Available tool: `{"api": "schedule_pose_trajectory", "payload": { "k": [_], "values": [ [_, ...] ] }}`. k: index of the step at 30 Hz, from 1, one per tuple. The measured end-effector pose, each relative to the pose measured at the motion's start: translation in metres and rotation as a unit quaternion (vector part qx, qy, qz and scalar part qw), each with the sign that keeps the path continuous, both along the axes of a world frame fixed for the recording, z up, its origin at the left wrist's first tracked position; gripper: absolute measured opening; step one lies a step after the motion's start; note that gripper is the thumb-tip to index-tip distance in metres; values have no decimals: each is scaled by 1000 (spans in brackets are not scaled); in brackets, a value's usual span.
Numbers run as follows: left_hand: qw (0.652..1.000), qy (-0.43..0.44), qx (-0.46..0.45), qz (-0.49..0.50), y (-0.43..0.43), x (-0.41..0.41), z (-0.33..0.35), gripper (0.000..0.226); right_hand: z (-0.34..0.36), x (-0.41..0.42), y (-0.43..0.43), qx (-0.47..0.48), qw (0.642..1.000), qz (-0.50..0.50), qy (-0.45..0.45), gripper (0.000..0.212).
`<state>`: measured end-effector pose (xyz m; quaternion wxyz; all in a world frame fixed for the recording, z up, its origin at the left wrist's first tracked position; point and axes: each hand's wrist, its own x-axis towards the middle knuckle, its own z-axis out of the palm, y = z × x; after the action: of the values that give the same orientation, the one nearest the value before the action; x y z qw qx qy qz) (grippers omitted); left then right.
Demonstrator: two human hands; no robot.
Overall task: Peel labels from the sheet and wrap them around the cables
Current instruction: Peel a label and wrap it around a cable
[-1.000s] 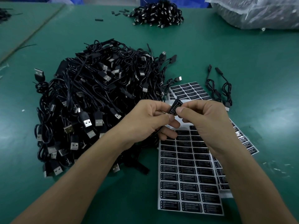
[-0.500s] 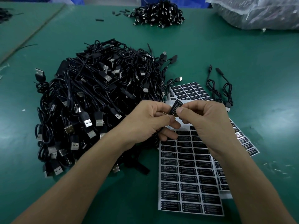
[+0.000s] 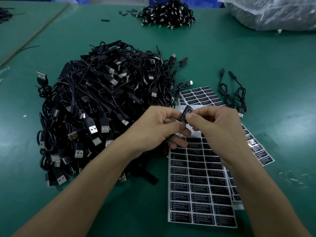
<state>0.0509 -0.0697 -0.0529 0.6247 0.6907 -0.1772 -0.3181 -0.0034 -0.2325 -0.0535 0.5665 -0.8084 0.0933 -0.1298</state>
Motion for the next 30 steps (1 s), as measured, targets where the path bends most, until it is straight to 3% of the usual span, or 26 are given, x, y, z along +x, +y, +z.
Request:
{"api": "schedule_pose_trajectory", "payload": {
  "k": [30],
  "values": [
    [999, 0, 10, 36, -4, -6, 4, 14, -4, -1, 5, -47, 998, -45, -14, 18]
  ]
}}
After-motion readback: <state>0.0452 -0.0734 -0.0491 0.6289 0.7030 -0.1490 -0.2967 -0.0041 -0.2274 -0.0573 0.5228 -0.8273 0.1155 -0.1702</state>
